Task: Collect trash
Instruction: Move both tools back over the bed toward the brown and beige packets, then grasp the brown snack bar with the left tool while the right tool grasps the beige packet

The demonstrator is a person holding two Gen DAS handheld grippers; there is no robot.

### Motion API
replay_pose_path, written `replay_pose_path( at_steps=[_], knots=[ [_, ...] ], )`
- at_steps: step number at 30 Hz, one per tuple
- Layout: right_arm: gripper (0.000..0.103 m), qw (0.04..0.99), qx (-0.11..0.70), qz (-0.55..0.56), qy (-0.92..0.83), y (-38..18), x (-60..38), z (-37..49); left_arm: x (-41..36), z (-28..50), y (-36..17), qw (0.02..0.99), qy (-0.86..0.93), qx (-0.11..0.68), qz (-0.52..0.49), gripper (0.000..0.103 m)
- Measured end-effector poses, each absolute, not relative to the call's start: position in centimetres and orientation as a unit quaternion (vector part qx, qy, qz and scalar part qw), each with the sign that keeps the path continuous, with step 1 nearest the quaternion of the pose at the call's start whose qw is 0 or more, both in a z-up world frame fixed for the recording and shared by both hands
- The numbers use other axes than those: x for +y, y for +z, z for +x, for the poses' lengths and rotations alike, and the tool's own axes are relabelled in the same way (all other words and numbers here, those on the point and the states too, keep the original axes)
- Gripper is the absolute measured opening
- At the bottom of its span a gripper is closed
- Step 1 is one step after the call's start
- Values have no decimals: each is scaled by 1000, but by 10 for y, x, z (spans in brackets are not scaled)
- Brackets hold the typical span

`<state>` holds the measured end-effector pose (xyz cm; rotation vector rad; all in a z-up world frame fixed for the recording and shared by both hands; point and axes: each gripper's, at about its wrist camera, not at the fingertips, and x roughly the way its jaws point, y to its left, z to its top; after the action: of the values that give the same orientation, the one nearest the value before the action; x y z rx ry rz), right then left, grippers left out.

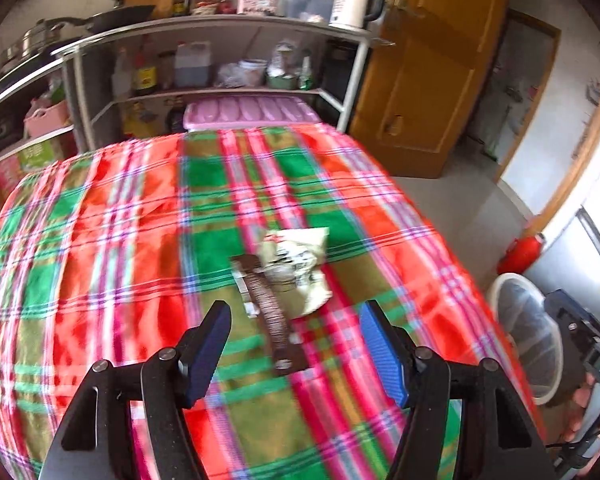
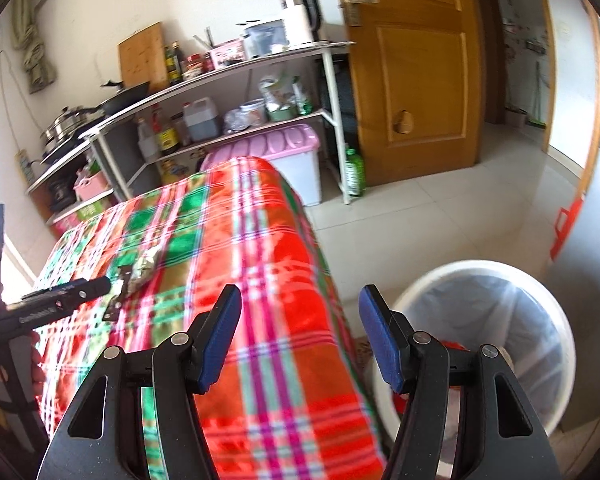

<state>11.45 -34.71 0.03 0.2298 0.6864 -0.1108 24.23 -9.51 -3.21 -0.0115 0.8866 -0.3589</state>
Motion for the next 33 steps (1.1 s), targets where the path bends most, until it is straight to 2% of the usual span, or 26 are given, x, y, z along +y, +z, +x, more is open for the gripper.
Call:
replay_pose_path(
  at_steps=[10,24,27,29,33],
  knots=[
    [62,934,344,95,-25,-1,-322,147,-80,260,-62,880,-141,453,-7,66],
    [62,928,367,60,7,-8,-285,182,-85,282,-69,881,-135,453,18,66],
    [62,926,373,56,12,-10,-276,191,-83,285,-70,883,-130,450,24,58],
    [62,924,378,56,16,-11,-271,198,-80,285,-69,884,-128,449,27,44],
    [62,920,386,57,29,-15,-258,210,-70,287,-68,883,-132,449,28,29]
  ],
)
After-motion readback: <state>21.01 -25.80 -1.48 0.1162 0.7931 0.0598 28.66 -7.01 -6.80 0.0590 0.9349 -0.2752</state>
